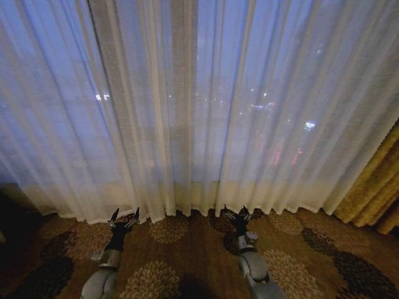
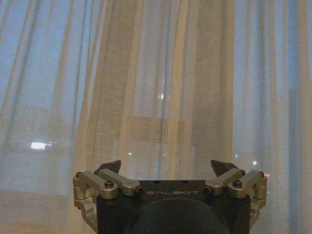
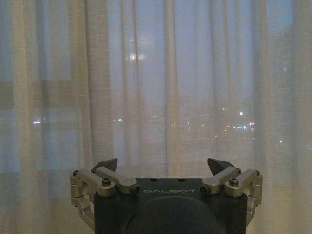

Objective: Open the curtains by pulling them apart, changing their state from closed to fully open.

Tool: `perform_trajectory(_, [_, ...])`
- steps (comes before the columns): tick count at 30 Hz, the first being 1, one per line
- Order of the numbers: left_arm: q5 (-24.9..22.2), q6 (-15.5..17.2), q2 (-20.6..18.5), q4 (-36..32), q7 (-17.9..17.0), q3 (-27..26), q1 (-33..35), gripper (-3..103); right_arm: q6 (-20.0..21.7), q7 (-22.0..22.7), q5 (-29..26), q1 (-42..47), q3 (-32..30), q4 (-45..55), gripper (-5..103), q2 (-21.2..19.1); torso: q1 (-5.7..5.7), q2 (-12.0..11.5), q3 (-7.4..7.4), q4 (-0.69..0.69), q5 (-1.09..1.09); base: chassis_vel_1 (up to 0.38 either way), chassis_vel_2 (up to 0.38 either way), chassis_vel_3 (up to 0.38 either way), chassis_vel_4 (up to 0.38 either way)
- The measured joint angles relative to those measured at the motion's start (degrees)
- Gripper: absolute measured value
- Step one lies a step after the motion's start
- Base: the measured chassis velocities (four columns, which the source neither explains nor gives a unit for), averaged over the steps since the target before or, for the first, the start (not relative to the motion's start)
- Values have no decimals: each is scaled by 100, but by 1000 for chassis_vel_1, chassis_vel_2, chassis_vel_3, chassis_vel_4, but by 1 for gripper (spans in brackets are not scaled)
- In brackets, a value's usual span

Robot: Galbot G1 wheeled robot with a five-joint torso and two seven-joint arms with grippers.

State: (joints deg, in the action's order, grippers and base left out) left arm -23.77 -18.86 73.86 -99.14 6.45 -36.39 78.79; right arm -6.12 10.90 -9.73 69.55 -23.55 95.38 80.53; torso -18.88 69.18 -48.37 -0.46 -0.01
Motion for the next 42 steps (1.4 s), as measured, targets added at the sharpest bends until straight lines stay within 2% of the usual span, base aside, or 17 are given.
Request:
perform_trajectory(28, [0,0,0,0,0,0,0,100,-105,-7,51,-143,76,-229,100,-15,1,0,0,0,0,-3,1,1,-1])
perform_trajectory(42, [0,0,0,0,0,0,1,100,-206,-42,78,-220,162,-352,100,140,1,1,0,0,0,-162,156,170,-167])
